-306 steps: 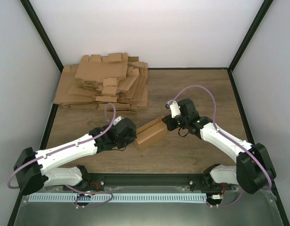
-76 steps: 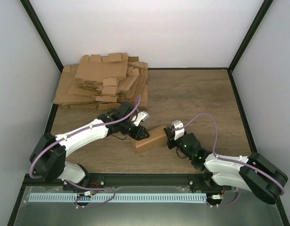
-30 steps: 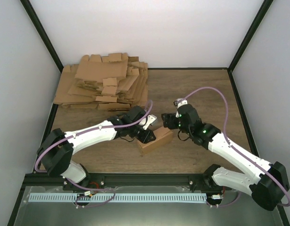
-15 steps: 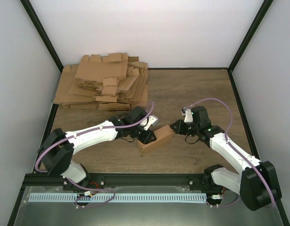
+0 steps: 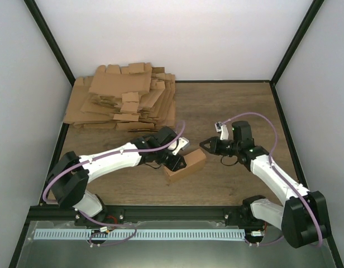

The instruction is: Fold the paper box

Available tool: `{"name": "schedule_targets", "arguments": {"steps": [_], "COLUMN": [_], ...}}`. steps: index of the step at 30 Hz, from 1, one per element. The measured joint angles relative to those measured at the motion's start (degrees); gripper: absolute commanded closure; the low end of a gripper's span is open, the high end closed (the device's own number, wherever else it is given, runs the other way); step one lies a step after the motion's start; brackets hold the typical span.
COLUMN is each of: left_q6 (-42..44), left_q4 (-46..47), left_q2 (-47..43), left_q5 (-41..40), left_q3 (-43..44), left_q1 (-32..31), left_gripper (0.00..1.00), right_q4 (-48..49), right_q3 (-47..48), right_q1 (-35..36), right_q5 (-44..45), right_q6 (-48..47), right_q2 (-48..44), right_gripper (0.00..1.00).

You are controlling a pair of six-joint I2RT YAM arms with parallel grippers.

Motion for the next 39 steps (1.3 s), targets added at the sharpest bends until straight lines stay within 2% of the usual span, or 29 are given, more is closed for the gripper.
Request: {"name": "schedule_targets", "arguments": {"steps": [4,8,11,21,29,31,35,39], "left_q6": [0.0,0.0,0.0,0.0,-0.3,-1.2,-5.6,-11.8], "left_q4": [-0.3,-0.4,-0.4,-1.2,-1.6,-1.6,0.7,7.6], "left_q2": [0.2,0.2,0.2,0.3,0.4,0.2,-4.3,-16.6], "left_q5": [-0.4,-0.6,-1.0,-1.7,-2.5,-2.3,0.2,4.8], "left_q3": [0.3,0.3,0.4,1.0,1.4,1.4,-1.0,-8.9], "left_q1": [-0.3,-0.4,-0.7,-1.1,-1.4,-1.4,-1.4,0.6], "left_gripper": [0.71,0.7,0.68,0.67,0.67,0.71,0.95,0.96], "right_q4": [4.1,10.7,14.6,12.6,18.5,20.2,21.9,21.9], "right_q3": [-0.3,-7.4,-8.6,-5.1,-4.8,-5.2,-5.7,-5.7], "right_q1": [0.0,-0.8,-2.1,-2.5,-2.8,-2.8,-2.8,-2.8], "right_q5": [-2.7,-6.1,-9.1,-11.5,-15.1,-15.8,-16.2,-16.1], "right_q6": [0.4,1.8,2.6,3.3,4.1,4.1,4.0,3.6], "right_q2": [2.3,6.2,7.1,5.8,16.4,16.9,17.3,17.2], "right_gripper": [0.99,0.99,0.99,0.99,0.99,0.99,0.99,0.99]}}
